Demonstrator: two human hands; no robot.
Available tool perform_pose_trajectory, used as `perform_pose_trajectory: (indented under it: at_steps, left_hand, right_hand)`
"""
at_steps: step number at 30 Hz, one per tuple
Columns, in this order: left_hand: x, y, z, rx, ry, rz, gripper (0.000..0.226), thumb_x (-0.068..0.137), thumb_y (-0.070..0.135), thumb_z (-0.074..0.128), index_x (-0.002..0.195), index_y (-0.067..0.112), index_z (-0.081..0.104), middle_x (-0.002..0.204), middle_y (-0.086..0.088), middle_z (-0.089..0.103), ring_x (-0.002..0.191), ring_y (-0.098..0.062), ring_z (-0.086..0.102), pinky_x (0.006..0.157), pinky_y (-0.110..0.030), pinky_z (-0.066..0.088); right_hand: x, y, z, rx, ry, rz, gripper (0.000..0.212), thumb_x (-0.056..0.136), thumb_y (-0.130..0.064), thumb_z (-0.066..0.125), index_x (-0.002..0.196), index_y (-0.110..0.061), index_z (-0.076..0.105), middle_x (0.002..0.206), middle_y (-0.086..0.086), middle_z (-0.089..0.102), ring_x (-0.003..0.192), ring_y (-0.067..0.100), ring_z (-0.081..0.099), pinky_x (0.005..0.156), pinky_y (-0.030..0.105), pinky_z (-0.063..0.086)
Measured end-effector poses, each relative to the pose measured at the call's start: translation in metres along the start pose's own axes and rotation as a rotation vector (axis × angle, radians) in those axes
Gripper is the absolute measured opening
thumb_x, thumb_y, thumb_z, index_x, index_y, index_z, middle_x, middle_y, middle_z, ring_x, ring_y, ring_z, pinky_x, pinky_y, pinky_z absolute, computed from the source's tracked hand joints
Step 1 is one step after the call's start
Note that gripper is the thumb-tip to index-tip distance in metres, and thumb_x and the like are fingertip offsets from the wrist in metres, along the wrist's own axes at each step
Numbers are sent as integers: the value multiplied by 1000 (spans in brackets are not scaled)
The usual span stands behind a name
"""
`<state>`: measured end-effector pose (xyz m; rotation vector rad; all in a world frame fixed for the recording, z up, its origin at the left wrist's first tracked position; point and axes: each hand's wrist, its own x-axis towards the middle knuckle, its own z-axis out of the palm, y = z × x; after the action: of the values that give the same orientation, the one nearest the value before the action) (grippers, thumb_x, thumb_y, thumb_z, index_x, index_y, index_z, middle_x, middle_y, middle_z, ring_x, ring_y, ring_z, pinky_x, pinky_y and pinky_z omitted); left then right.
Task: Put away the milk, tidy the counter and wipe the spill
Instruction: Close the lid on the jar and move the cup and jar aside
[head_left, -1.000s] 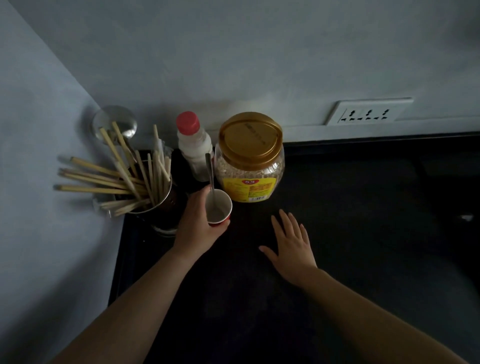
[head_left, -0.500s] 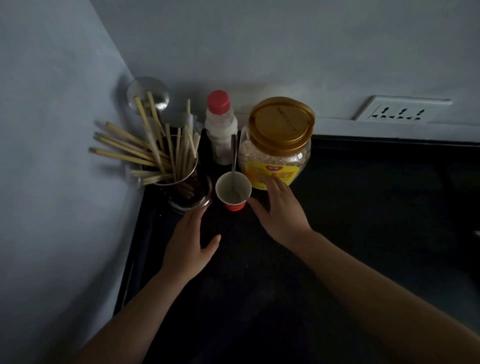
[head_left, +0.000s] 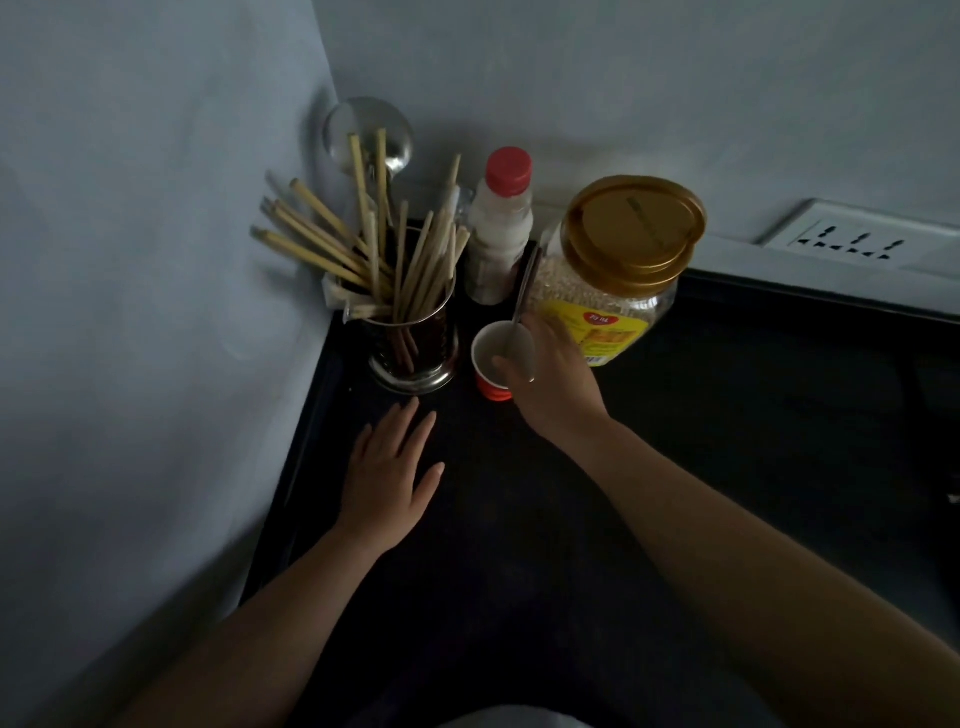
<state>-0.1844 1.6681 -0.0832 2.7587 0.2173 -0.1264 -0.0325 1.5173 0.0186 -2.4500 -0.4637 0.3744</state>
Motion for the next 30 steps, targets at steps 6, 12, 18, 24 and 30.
perform_pose_trajectory:
  at_steps: [6, 12, 18, 24, 30]
  left_hand:
    - [0, 0, 2, 15, 14, -18, 60, 92, 49, 28, 145, 23, 26, 157, -3, 19, 144, -17, 9, 114, -41, 11]
    - [-1, -1, 2, 14, 18, -19, 59, 92, 49, 30, 145, 24, 28, 157, -2, 20, 143, -13, 7, 114, -40, 11]
    - [0, -2, 4, 10, 28, -18, 59, 92, 49, 31, 145, 24, 28, 157, 0, 19, 143, -11, 5, 114, -38, 9]
    - [0, -2, 3, 8, 21, -22, 59, 92, 51, 29, 146, 27, 24, 157, 2, 14, 143, -13, 5, 114, -38, 9]
    - [0, -2, 2, 18, 23, -15, 60, 91, 51, 30, 145, 25, 28, 156, 0, 19, 143, -16, 12, 113, -40, 14]
  right_hand:
    - [11, -3, 2, 68, 108, 47, 33, 89, -30, 54, 118, -15, 51, 113, 2, 58, 104, 20, 56, 82, 37, 50]
    - [19, -17, 9, 41, 290, 183, 16, 89, -33, 56, 81, -19, 59, 70, -6, 55, 65, 14, 51, 46, 22, 28]
    - [19, -19, 3, 186, 288, 80, 15, 87, -25, 61, 86, -12, 68, 79, 0, 66, 70, 13, 57, 57, 24, 38]
    - [11, -27, -35, 338, 281, -65, 10, 83, -22, 67, 89, -14, 70, 80, -7, 69, 75, 0, 62, 68, 15, 48]
    - [16, -67, -83, 437, 418, -264, 11, 82, -16, 68, 94, -14, 68, 78, -18, 63, 74, -6, 62, 67, 10, 49]
